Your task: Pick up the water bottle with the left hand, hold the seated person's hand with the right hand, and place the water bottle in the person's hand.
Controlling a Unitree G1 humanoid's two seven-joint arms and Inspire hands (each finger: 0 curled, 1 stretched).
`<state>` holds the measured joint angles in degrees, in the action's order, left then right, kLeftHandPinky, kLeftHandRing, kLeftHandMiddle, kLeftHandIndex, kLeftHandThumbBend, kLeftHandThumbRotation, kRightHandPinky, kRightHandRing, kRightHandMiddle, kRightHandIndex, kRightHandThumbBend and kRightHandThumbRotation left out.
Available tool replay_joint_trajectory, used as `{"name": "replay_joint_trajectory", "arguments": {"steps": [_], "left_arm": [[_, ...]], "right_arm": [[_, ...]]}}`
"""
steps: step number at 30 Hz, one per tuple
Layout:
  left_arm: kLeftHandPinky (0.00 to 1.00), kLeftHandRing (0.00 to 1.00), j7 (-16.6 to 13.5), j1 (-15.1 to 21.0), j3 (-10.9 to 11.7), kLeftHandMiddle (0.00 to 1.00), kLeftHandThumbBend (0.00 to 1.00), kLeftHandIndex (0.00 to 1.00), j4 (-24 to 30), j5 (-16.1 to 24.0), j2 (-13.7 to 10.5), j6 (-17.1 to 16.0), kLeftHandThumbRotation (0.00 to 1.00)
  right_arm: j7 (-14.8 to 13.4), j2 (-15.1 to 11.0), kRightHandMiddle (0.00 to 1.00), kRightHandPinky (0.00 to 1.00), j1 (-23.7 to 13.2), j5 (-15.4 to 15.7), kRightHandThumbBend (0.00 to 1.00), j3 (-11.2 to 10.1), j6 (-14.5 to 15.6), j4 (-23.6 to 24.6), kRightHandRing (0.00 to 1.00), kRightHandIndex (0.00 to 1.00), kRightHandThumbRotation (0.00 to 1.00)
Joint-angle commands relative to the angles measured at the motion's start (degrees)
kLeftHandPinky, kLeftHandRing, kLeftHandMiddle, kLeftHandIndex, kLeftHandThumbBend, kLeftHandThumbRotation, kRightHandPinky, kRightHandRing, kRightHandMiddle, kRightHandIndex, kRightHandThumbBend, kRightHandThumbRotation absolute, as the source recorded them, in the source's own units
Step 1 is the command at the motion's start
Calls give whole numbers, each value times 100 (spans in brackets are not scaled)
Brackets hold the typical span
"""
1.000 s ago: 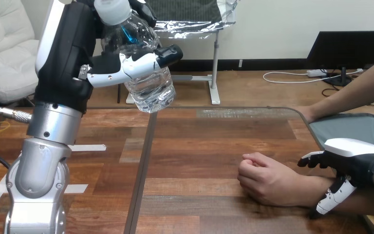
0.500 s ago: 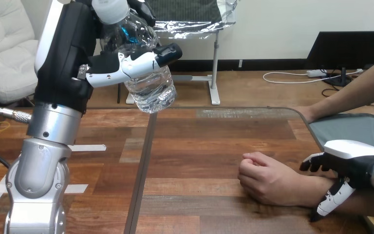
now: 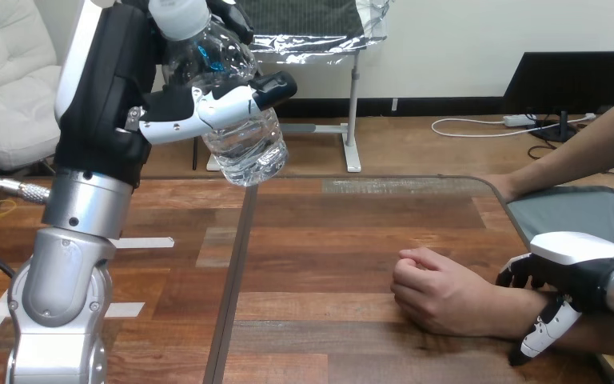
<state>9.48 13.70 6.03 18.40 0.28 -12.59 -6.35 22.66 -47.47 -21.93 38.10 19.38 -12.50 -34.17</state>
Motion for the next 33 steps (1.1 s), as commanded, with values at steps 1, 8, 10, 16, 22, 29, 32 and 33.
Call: {"name": "replay_joint_trajectory", "arguments": {"steps": [1, 8, 10, 16, 22, 29, 32, 33], "left_arm": [[21, 27, -91, 214, 145, 33, 61, 36, 31, -104, -33, -161, 0], [21, 27, -136, 229, 178, 33, 61, 36, 11, -41, -41, -208, 0], [21, 27, -138, 239, 190, 33, 61, 37, 0, -37, -48, -231, 0], [21, 27, -129, 263, 227, 32, 62, 37, -76, -36, -77, -362, 0], [20, 26, -113, 279, 255, 32, 62, 37, -93, -56, -72, -408, 0], [20, 25, -119, 282, 272, 31, 62, 37, -68, -87, -46, -390, 0], [20, 25, -125, 273, 275, 31, 63, 37, -47, -88, -43, -383, 0], [20, 25, -123, 271, 278, 31, 63, 37, -47, -88, -46, -388, 0]], "right_arm": [[19, 277, 79, 59, 227, 160, 100, 349, 23, -559, 76, 78, 24], [13, 327, 77, 55, 206, 194, 100, 426, 86, -623, 73, 76, 24], [61, 359, 77, 54, 193, 183, 100, 439, 132, -649, 73, 76, 24], [106, 394, 77, 53, 165, 226, 100, 520, 153, -676, 72, 77, 26], [81, 436, 76, 53, 143, 275, 100, 594, 177, -743, 71, 76, 28], [3, 484, 73, 51, 104, 262, 100, 655, 129, -896, 66, 75, 29], [-66, 499, 71, 49, 92, 215, 100, 658, 21, -998, 63, 74, 29], [-98, 503, 70, 49, 95, 195, 100, 651, -19, -1027, 62, 73, 29]]}}
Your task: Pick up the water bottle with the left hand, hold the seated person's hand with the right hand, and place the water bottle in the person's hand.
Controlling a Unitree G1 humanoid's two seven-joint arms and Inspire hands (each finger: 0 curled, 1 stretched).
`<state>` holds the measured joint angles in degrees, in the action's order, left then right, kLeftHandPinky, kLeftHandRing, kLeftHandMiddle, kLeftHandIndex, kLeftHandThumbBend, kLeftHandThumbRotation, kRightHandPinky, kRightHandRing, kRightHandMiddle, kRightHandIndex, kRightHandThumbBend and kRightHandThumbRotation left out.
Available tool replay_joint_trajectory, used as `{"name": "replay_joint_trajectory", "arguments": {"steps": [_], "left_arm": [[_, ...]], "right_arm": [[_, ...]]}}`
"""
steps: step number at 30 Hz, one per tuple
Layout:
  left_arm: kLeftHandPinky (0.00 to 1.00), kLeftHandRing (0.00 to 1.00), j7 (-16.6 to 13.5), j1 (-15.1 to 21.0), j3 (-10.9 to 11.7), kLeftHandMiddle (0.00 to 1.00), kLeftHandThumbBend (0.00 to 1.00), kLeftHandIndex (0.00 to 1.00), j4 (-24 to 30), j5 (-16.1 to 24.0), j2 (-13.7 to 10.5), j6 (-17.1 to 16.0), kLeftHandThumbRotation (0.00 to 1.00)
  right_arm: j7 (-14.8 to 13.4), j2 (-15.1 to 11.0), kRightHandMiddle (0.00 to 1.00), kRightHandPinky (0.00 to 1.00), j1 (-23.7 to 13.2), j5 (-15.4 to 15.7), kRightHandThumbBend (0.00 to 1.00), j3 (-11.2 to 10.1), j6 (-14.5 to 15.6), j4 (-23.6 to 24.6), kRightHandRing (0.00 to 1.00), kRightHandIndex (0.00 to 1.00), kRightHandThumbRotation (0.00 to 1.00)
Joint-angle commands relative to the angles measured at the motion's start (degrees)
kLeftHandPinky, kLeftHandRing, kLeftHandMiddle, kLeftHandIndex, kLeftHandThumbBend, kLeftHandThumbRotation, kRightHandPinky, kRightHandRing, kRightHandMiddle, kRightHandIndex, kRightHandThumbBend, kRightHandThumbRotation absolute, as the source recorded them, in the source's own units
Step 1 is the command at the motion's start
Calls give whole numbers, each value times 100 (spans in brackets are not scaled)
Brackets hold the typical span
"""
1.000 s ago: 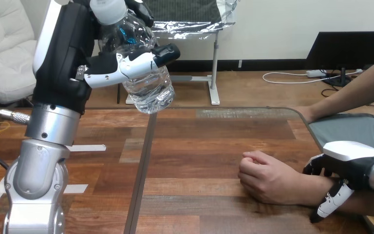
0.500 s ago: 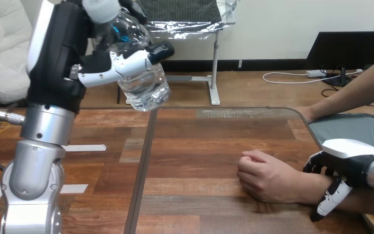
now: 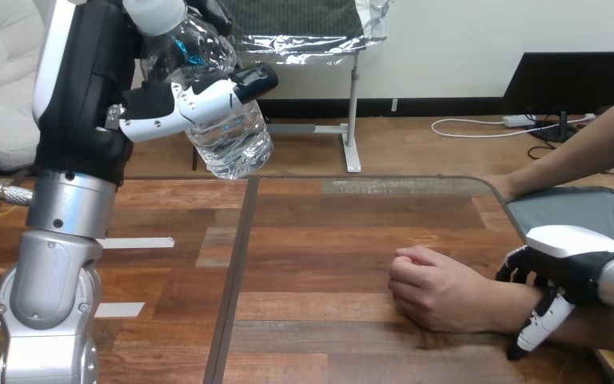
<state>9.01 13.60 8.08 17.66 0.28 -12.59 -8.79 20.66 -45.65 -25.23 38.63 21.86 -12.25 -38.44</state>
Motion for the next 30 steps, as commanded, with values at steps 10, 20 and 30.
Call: {"name": "replay_joint_trajectory", "arguments": {"steps": [10, 20, 30], "left_arm": [[20, 25, -48, 272, 92, 31, 62, 37, 6, -128, -61, -203, 0], [19, 25, -57, 266, 99, 31, 61, 37, 19, -122, -72, -238, 0], [19, 25, -72, 261, 114, 31, 62, 37, 20, -127, -72, -239, 0]], "right_arm": [[-16, 353, 61, 42, 425, 180, 98, 442, -79, -658, 52, 66, 24], [-332, 396, 48, 27, 421, 275, 94, 514, -178, -811, 37, 58, 12], [-498, 439, 38, 18, 412, 280, 90, 533, -282, -954, 27, 49, 2]]}}
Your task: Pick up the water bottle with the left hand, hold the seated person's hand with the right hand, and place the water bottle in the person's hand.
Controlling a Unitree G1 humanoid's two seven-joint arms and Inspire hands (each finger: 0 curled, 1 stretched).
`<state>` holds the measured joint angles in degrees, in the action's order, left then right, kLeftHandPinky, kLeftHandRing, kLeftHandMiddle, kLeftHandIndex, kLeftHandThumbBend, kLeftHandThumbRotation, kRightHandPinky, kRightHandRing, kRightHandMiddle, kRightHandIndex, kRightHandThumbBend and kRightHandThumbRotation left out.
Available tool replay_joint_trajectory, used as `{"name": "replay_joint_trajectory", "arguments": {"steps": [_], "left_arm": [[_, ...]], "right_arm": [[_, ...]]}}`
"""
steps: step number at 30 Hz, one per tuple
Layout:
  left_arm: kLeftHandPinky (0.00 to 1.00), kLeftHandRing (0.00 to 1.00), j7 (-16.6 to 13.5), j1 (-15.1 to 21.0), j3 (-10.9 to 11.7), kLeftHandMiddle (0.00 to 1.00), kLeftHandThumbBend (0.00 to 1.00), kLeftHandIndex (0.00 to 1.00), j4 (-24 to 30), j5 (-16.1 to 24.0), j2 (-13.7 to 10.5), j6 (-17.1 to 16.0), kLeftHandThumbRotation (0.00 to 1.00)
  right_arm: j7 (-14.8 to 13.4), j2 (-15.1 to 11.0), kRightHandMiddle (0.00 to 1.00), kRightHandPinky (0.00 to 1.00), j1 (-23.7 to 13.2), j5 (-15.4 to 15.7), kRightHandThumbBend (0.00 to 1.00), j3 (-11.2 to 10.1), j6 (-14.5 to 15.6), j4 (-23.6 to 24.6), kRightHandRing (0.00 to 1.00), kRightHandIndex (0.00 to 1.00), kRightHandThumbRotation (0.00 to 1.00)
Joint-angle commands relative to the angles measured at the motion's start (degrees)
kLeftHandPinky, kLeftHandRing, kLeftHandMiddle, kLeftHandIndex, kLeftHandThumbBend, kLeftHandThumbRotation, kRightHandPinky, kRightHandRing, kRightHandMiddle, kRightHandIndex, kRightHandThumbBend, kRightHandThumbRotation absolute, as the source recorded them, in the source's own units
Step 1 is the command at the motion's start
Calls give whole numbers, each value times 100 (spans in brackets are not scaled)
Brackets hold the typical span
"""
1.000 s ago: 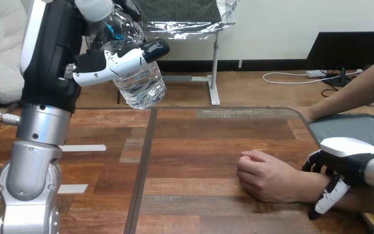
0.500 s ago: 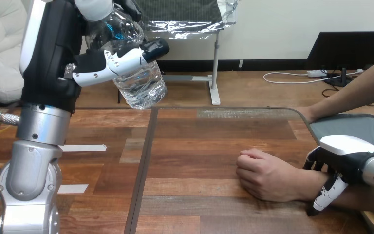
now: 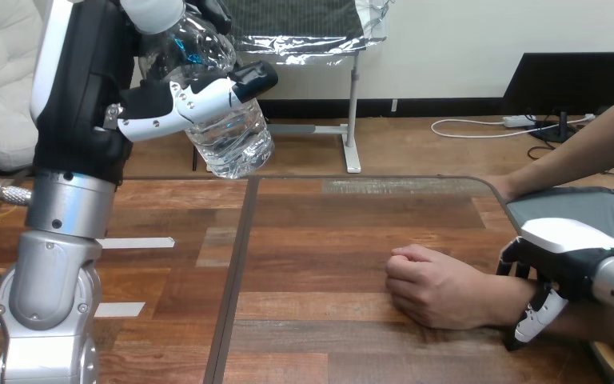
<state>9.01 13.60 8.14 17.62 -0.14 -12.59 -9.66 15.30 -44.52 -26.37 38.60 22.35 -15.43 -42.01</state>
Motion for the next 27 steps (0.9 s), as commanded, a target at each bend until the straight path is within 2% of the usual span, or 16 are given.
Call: {"name": "replay_joint_trajectory", "arguments": {"steps": [1, 5, 12, 27], "left_arm": [[19, 25, -71, 263, 110, 32, 62, 37, 18, -86, -73, -161, 0], [20, 26, -76, 259, 114, 32, 62, 37, 31, -85, -74, -132, 0], [20, 26, -61, 274, 114, 32, 62, 37, 11, -102, -74, -150, 0], [20, 26, -98, 265, 98, 32, 62, 37, 13, -96, -37, -119, 0]], "right_arm": [[14, 327, 37, 17, 527, 284, 90, 487, 19, -611, 26, 48, 2], [-52, 354, 35, 16, 512, 275, 91, 488, -18, -694, 24, 44, 1], [-96, 365, 36, 17, 503, 239, 90, 482, -75, -738, 26, 40, 0], [-141, 354, 35, 17, 560, 53, 91, 351, -167, -714, 26, 36, 0]]}}
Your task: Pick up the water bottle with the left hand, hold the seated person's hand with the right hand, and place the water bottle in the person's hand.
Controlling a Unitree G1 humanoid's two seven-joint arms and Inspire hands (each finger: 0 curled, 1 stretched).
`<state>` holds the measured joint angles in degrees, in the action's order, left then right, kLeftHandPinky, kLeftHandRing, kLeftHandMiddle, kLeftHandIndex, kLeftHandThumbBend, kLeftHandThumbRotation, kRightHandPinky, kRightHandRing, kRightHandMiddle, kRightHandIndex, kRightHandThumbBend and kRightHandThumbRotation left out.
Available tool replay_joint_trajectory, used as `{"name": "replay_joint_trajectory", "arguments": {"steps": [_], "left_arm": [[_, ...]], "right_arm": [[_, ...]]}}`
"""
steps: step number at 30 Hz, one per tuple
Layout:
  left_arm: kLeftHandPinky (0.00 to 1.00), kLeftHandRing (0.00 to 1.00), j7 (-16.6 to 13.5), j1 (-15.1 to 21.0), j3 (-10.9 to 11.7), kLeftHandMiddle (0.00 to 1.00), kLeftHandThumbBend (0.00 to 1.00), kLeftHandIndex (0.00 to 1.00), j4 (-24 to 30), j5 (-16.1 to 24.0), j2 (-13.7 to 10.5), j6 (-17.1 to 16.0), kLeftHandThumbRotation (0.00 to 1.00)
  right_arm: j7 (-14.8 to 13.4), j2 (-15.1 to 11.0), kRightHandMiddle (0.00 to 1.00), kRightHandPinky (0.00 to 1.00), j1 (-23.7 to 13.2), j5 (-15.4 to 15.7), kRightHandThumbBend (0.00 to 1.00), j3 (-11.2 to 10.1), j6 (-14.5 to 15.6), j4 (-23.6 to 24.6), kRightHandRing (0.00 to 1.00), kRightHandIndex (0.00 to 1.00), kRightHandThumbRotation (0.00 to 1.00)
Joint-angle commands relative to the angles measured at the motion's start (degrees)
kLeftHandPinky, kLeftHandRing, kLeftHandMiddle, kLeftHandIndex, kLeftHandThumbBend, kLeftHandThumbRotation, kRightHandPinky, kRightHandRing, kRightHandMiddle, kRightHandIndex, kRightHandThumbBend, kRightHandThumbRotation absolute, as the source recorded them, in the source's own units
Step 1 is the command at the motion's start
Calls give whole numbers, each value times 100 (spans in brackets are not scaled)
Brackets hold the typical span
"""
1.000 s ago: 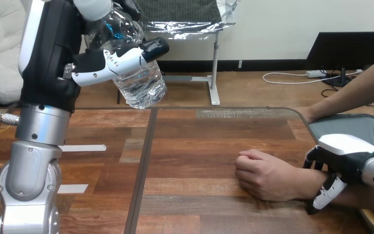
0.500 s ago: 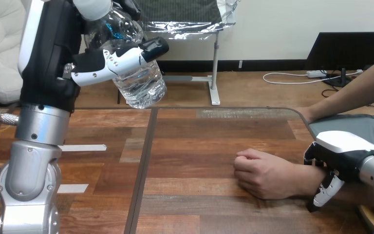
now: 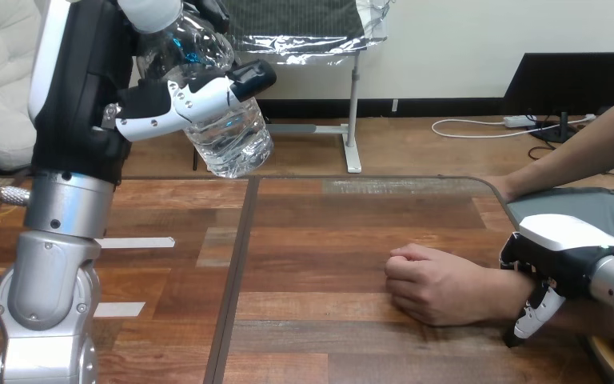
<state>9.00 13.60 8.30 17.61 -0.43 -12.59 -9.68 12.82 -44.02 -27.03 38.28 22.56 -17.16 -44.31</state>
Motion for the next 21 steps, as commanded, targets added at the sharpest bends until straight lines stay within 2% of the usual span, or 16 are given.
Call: {"name": "replay_joint_trajectory", "arguments": {"steps": [1, 8, 14, 21], "left_arm": [[20, 26, -101, 265, 81, 32, 62, 37, 14, -65, -34, -115, 0], [20, 26, -108, 270, 80, 32, 63, 37, -43, -66, -26, -158, 0], [20, 26, -96, 278, 71, 32, 63, 37, -106, -84, -21, -196, 0], [20, 26, -98, 283, 48, 32, 62, 37, -136, -91, -5, -164, 0]], "right_arm": [[90, 302, 35, 17, 630, 72, 92, 319, -16, -487, 26, 36, 0], [241, 305, 34, 18, 632, -182, 92, 145, 43, -441, 26, 35, 0], [310, 260, 43, 25, 632, -376, 91, -1, 86, -307, 35, 37, 0], [359, 159, 43, 27, 648, -610, 91, -239, 37, -50, 35, 39, 0]]}}
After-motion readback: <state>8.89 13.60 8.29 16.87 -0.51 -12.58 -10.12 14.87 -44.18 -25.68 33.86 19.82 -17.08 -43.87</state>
